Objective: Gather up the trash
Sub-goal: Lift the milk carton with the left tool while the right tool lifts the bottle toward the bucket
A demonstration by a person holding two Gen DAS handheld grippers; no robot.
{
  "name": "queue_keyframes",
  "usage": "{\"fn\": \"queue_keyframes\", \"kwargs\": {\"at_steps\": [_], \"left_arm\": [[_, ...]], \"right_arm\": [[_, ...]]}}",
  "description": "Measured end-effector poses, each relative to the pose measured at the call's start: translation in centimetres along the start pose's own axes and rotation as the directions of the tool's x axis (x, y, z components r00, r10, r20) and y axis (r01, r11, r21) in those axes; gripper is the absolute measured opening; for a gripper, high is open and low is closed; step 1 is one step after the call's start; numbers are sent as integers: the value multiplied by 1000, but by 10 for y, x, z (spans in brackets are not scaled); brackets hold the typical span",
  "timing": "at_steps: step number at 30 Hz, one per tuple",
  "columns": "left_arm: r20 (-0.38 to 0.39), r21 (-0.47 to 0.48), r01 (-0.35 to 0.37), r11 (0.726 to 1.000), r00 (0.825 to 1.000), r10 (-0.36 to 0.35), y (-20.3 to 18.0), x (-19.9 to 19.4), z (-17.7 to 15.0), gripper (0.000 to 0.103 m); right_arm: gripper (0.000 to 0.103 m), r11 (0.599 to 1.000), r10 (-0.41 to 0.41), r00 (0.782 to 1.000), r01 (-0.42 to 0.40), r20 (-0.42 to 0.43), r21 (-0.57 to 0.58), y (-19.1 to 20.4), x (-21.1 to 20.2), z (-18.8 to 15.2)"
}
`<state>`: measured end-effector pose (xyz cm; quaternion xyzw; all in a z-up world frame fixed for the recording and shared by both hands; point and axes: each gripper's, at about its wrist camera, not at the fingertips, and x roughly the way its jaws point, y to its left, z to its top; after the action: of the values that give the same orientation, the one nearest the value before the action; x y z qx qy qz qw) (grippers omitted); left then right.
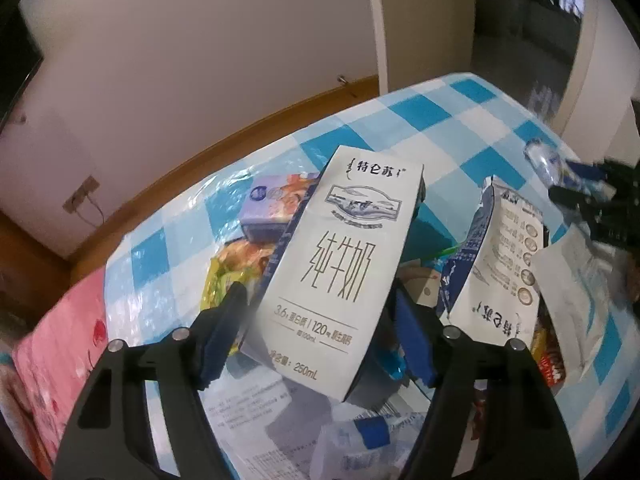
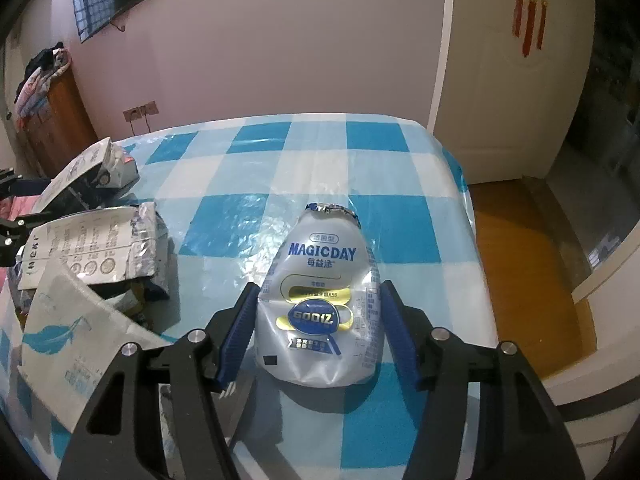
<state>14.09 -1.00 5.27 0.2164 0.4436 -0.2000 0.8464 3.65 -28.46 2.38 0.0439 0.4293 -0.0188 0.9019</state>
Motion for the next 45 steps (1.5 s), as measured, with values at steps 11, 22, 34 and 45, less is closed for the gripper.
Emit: {"fn": "queue_keyframes", "kwargs": {"at_steps": [11, 22, 34, 45], "left_arm": [[86, -149, 46, 988, 996, -33, 14, -39, -32, 62], [91, -222, 159, 962, 986, -142, 9, -77, -87, 57], [94, -306, 124, 944, 991, -100, 13, -73, -107, 77], [93, -341, 92, 935, 994, -64, 6, -59, -97, 64]], "right_arm": [[61, 994, 79, 996, -83, 48, 78, 2, -40, -22], [61, 979, 173, 978, -184, 114, 92, 30, -100, -41], [61, 967, 248, 960, -253, 129, 27, 68, -140, -60], [61, 964, 265, 959, -265, 100, -15, 92, -142, -70]]}}
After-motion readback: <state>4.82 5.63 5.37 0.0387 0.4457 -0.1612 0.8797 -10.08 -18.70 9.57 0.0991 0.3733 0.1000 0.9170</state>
